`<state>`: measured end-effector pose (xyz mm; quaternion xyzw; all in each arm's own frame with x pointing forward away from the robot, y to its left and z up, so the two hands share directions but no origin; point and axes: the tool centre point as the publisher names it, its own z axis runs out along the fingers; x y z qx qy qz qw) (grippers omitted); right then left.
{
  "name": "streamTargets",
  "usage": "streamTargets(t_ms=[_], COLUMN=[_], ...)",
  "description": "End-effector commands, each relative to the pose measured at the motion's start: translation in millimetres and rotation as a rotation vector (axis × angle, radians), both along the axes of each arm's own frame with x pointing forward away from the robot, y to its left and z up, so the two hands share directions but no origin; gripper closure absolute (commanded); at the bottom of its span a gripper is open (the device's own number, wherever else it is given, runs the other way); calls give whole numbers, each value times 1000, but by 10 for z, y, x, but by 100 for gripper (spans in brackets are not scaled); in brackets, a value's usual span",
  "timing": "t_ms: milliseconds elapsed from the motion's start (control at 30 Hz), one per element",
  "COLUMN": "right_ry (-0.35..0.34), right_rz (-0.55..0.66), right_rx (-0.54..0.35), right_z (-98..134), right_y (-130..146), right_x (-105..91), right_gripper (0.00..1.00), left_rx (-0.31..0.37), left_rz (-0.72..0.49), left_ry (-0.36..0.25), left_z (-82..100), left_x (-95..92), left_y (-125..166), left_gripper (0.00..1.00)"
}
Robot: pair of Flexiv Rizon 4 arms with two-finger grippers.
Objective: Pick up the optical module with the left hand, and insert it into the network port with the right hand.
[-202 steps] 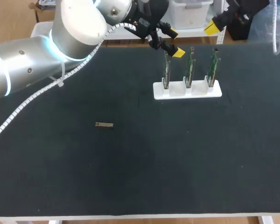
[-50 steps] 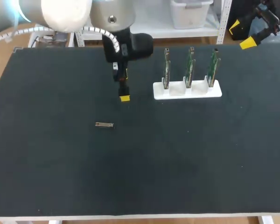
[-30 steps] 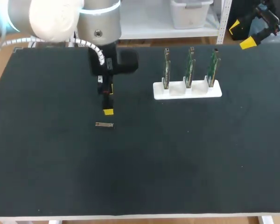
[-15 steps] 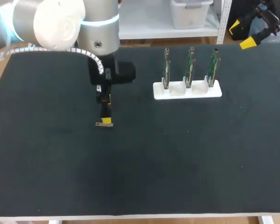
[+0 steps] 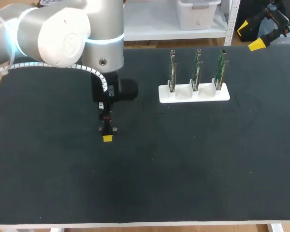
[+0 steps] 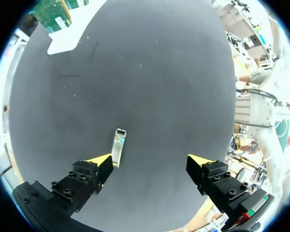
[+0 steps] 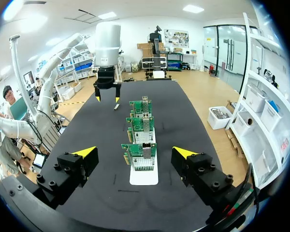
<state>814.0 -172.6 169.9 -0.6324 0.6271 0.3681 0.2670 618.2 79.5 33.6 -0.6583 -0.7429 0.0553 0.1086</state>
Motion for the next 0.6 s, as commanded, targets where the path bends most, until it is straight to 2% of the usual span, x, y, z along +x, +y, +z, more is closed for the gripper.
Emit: streamTargets(t_ms=[33, 233, 600], right_ry=[161, 161, 161], right_rz=[214, 214, 214], right_rx=[16, 16, 16], right_z=[4, 4, 4], right_y=[-12, -12, -12], right_x=[81, 81, 81], right_gripper=[0, 0, 0], left_rx=[8, 13, -17], left_rz=[-7, -29, -43], left_ry=[11, 13, -17], left_z=[-40, -82, -160], left_x=[44, 80, 186], left_y=[47, 98, 109], left_gripper=[0, 0, 0])
